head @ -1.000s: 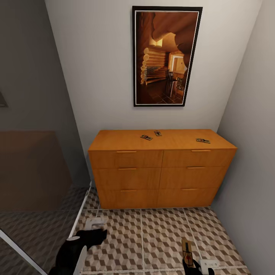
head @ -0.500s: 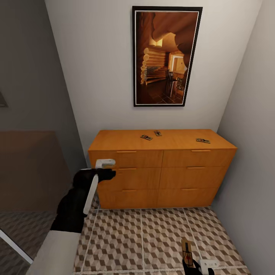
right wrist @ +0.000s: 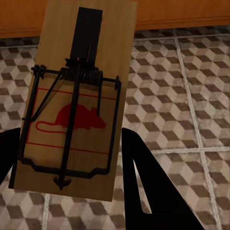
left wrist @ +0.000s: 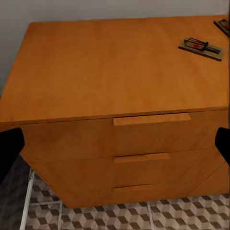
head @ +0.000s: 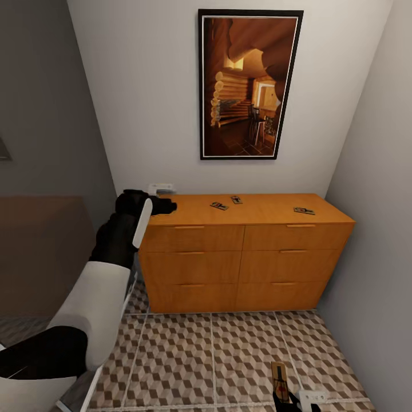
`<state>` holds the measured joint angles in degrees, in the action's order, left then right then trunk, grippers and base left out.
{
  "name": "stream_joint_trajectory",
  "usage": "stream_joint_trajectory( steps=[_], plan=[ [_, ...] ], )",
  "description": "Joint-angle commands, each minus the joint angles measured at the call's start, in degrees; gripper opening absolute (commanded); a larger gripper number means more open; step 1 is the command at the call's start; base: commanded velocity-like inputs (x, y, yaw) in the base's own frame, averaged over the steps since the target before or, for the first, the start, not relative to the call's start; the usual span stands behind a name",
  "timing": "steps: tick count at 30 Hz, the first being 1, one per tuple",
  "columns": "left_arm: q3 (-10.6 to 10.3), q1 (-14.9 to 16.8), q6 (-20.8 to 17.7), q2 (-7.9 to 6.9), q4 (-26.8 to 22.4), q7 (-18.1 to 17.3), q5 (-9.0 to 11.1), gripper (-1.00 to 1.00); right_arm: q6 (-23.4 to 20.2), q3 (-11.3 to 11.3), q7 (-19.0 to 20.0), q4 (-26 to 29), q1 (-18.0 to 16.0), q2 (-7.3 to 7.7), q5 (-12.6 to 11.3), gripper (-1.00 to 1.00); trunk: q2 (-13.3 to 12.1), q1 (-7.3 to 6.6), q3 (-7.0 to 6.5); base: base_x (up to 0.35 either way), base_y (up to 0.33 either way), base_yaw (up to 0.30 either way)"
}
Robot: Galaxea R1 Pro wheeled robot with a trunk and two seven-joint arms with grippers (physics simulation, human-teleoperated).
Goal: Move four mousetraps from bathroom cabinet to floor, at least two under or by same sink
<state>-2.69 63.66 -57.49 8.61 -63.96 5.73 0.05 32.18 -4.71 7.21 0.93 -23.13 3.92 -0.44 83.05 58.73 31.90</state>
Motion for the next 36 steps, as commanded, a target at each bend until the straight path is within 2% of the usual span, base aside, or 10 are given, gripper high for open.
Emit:
stream_joint_trajectory(
  steps=[1, 11, 18, 36],
  plan=[
    [-0.2, 0.5, -0.3, 0.03, -0.5, 0.2, 0.1, 1.0, 0.1, -0.5, 0.7, -0.1, 0.0, 0.02, -0.3, -1.0, 0.0, 0.0, 0.06, 0.0, 0.0, 0.0],
    [-5.0, 1.3, -1.0, -0.21, -3.5, -0.3, 0.1, 1.0, 0.0, -0.5, 0.9, -0.1, 0.0, 0.05, -0.3, -1.0, 0.0, 0.0, 0.06, 0.0, 0.0, 0.0],
    [-5.7, 1.4, -1.0, -0.38, -5.4, -0.4, 0.1, 1.0, 0.0, -0.5, 1.0, 0.0, 0.0, 0.11, -0.3, -1.0, 0.0, 0.0, 0.06, 0.0, 0.0, 0.0],
    [-5.9, 1.4, -1.0, -0.43, -5.6, -0.4, 0.1, 1.0, 0.6, -0.5, 1.1, 0.0, 0.0, 0.53, -0.3, -1.0, 0.0, 0.0, 0.06, 0.0, 0.0, 0.0]
  ],
)
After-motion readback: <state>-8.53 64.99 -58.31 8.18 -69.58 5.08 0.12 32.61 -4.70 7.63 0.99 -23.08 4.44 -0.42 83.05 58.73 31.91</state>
